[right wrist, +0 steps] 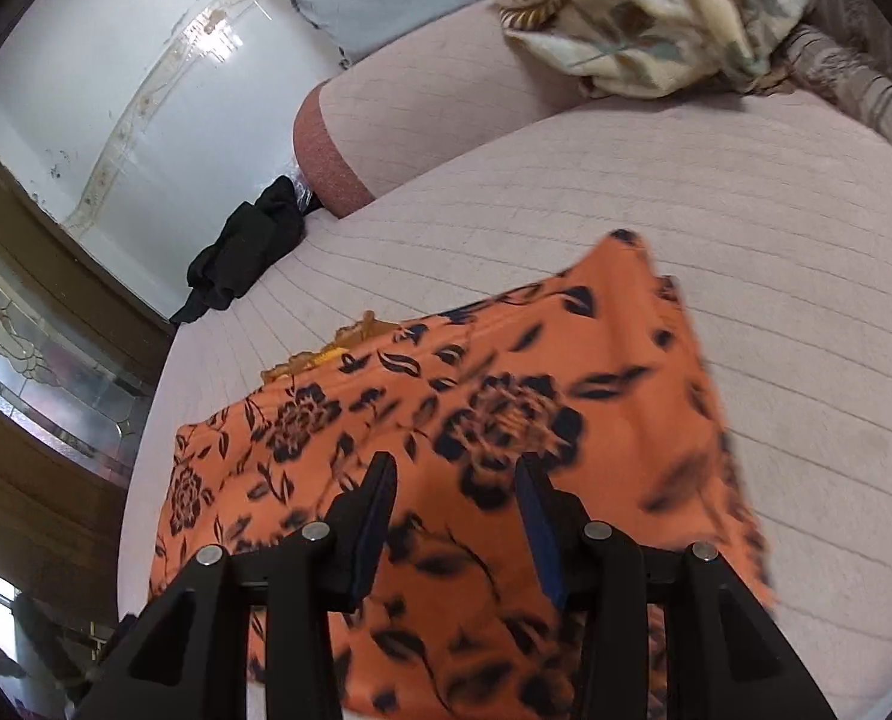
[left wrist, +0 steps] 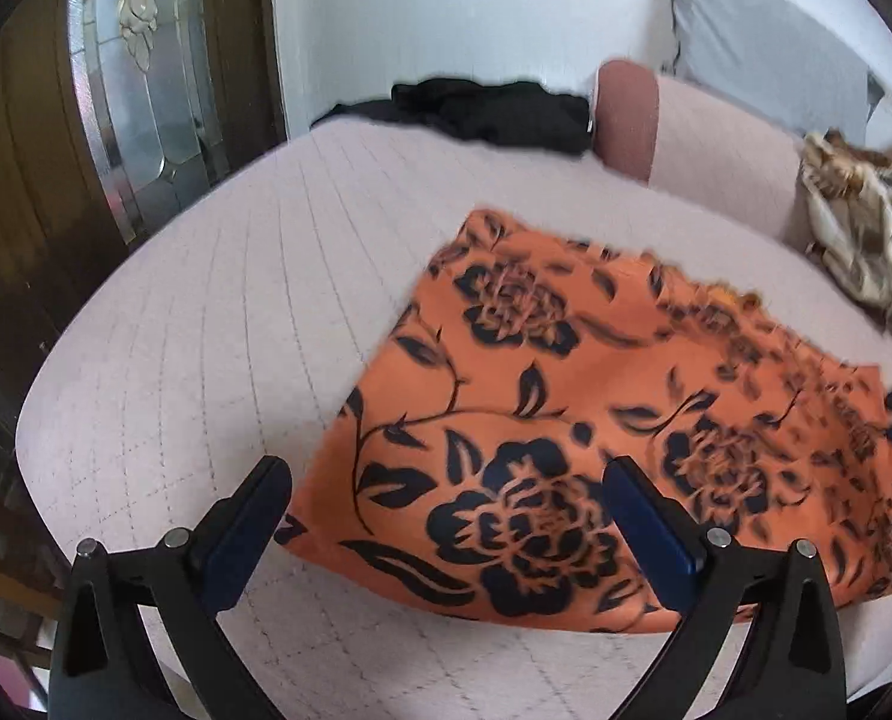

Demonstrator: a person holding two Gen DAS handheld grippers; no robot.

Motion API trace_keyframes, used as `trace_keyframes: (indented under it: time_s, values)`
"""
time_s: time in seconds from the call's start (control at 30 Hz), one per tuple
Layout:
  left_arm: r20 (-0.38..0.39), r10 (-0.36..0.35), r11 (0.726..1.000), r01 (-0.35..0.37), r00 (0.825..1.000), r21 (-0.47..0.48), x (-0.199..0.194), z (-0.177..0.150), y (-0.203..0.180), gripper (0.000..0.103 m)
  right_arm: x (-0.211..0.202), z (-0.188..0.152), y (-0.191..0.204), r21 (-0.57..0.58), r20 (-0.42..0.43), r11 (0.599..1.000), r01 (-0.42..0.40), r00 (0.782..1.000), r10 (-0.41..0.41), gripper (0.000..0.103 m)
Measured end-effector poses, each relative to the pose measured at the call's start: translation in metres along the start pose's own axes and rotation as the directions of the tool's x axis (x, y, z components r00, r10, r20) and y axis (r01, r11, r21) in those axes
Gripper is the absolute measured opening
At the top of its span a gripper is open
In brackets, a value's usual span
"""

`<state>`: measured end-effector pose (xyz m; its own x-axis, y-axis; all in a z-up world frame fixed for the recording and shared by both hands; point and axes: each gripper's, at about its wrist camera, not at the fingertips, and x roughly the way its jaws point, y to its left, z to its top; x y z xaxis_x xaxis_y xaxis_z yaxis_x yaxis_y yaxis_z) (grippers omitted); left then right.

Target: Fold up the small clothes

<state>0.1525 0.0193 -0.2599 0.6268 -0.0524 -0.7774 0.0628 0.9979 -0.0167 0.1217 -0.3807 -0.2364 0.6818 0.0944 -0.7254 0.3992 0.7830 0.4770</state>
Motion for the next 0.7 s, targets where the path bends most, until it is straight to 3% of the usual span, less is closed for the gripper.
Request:
trace_keyframes:
  time_s: [0.07, 0.1, 0.17, 0.27, 0.4, 0.5, 0.63, 0.7]
  values:
    - [-0.127, 0.01, 1.0, -0.01, 0.992, 0.001, 0.026, -0.003, 0.003, 0.103, 0.022, 0.008, 0.005, 0.012, -0.04, 1.0, 0.003, 0.999, -0.002, 0.049]
    - [-0.146, 0.003, 1.0, -0.004, 0.989, -0.008, 0.032, -0.003, 0.004, 0.103, 0.038, 0.01, 0.005, 0.025, -0.087, 0.999, 0.035, 0.996, -0.032, 0.05]
    - [-0.117, -0.021, 0.999, 0.016, 0.993, -0.044, 0.025, 0.002, 0.012, 0.103, 0.066, 0.008, 0.001, 0.042, -0.181, 0.992, 0.117, 0.978, -0.108, 0.05]
    - [-0.059, -0.012, 0.994, 0.005, 0.998, -0.111, 0.008, 0.004, 0.032, 0.103, 0.061, 0.009, 0.011, 0.012, -0.138, 0.992, 0.124, 0.983, -0.122, 0.05]
    - [-0.035, -0.025, 0.975, 0.017, 0.999, -0.223, -0.014, -0.004, 0.065, 0.103, 0.035, -0.002, 0.02, -0.023, -0.087, 0.999, 0.039, 0.995, -0.04, 0.05]
    - [-0.035, -0.088, 0.953, 0.074, 0.995, -0.293, -0.03, -0.017, 0.078, 0.103, 0.014, -0.014, 0.024, -0.049, -0.063, 0.998, -0.042, 0.997, 0.039, 0.05]
    - [-0.077, -0.171, 0.936, 0.138, 0.982, -0.325, -0.038, -0.037, 0.063, 0.103, -0.004, -0.034, 0.033, -0.094, -0.066, 0.986, -0.138, 0.989, 0.132, 0.05]
    - [-0.115, -0.229, 0.919, 0.177, 0.967, -0.352, -0.032, -0.039, 0.056, 0.103, 0.0, -0.043, 0.033, -0.083, -0.098, 0.983, -0.164, 0.983, 0.156, 0.05]
